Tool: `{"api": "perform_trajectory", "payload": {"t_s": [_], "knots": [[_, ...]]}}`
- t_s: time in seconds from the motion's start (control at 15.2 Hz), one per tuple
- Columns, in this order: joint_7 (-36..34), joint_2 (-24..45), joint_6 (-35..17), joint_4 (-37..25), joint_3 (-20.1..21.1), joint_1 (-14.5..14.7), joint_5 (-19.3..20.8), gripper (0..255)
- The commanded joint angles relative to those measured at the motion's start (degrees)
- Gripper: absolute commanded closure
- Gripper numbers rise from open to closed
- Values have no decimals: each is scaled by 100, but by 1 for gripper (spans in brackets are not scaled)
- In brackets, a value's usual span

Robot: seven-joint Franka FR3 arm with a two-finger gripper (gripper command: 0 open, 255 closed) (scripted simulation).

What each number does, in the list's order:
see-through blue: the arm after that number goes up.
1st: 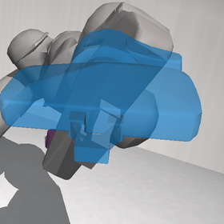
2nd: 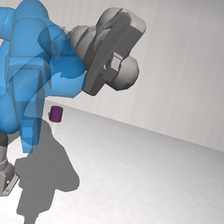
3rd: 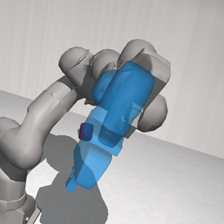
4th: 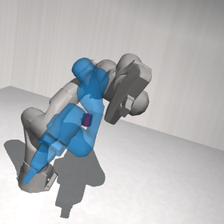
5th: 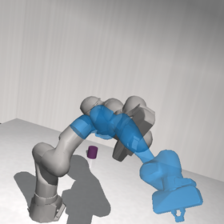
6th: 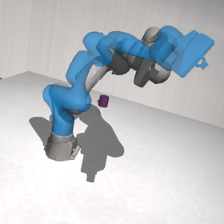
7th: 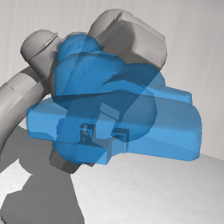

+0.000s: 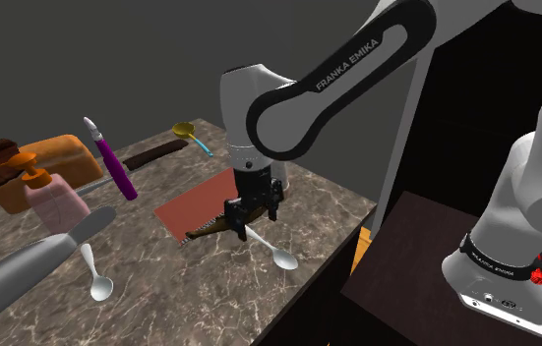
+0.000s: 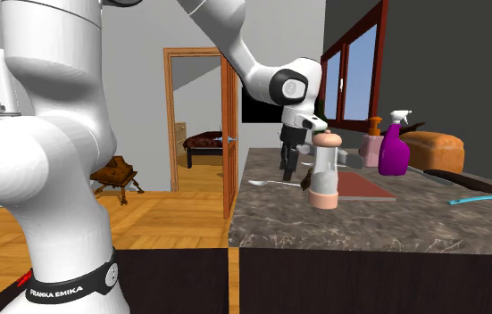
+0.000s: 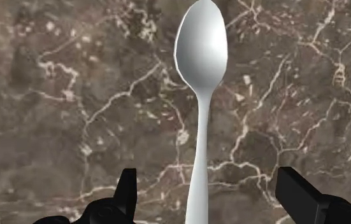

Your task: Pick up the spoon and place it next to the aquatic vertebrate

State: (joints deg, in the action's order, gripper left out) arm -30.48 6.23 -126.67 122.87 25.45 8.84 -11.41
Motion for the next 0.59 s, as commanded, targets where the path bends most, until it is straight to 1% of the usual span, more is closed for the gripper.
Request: {"api": "perform_trajectory", "payload": {"t_s": [0.0, 0.13, 0.53], "knots": [[-29, 86, -152, 63, 13, 27, 21, 0], [-58, 206, -346, 140, 21, 58, 58, 0], [-58, 206, -346, 140, 21, 59, 58, 0]]}}
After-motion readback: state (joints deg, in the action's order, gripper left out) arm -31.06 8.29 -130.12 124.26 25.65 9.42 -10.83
